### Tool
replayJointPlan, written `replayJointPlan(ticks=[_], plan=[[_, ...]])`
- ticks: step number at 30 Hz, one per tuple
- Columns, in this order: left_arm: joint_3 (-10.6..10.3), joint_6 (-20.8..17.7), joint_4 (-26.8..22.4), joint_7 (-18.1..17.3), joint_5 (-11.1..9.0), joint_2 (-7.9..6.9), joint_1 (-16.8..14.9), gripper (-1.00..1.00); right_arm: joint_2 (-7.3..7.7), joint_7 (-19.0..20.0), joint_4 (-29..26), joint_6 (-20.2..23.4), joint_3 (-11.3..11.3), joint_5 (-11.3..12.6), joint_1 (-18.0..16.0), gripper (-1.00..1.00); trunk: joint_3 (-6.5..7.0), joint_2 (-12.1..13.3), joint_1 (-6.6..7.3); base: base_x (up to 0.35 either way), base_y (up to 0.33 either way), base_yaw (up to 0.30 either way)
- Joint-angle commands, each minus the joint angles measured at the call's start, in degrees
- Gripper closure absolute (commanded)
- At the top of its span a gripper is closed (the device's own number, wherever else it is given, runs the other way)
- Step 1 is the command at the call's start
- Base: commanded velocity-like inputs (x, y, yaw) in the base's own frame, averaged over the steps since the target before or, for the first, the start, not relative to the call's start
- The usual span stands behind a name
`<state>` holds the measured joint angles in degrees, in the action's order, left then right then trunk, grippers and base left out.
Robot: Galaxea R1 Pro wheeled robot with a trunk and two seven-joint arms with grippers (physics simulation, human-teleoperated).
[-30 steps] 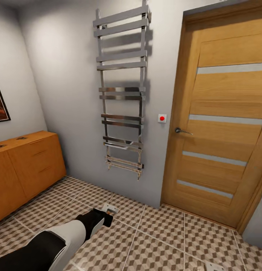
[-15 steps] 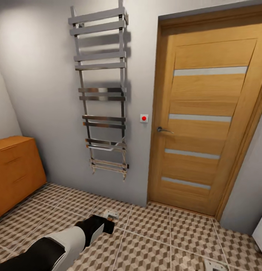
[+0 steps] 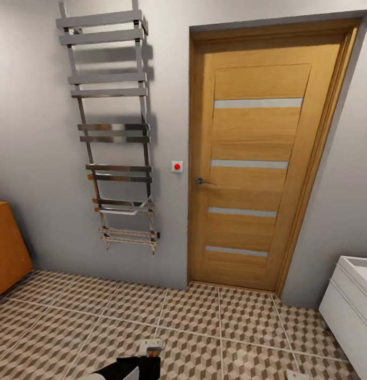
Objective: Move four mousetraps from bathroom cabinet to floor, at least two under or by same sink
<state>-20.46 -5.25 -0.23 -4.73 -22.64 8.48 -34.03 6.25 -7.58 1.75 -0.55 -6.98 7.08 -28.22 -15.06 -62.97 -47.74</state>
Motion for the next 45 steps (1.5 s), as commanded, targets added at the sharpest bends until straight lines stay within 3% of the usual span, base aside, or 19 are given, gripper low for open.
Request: replayJointPlan(ticks=[1, 8, 16, 45], plan=[[-0.5, 0.0, 0.0, -0.1, -0.5, -0.02, 0.1, 1.0, 0.0, 0.0, 0.1, -0.1, -0.2, 0.3, 0.5, 1.0, -0.05, -0.1, -0.01, 0.0, 0.0, -0.288], [-0.5, 0.7, 0.0, -0.1, -0.6, 0.1, 1.4, 1.0, -0.62, 0.2, 0.1, -0.2, -0.1, 0.0, 2.6, 1.0, 0.09, -0.1, -0.01, 0.0, 0.0, -0.288], [-0.6, 3.8, 0.0, 0.0, -0.8, -0.08, 3.5, 1.0, -1.86, 0.2, 0.1, -2.2, 0.0, -2.3, 6.2, 1.0, 0.25, -0.1, -0.01, 0.0, 0.0, -0.288], [-0.6, 4.3, 0.0, 0.0, -0.5, -0.17, 3.6, 1.0, -2.03, 0.5, 0.1, -2.8, 0.0, -2.6, 6.7, 1.0, 0.84, -0.1, -0.01, 0.0, 0.0, -0.288]])
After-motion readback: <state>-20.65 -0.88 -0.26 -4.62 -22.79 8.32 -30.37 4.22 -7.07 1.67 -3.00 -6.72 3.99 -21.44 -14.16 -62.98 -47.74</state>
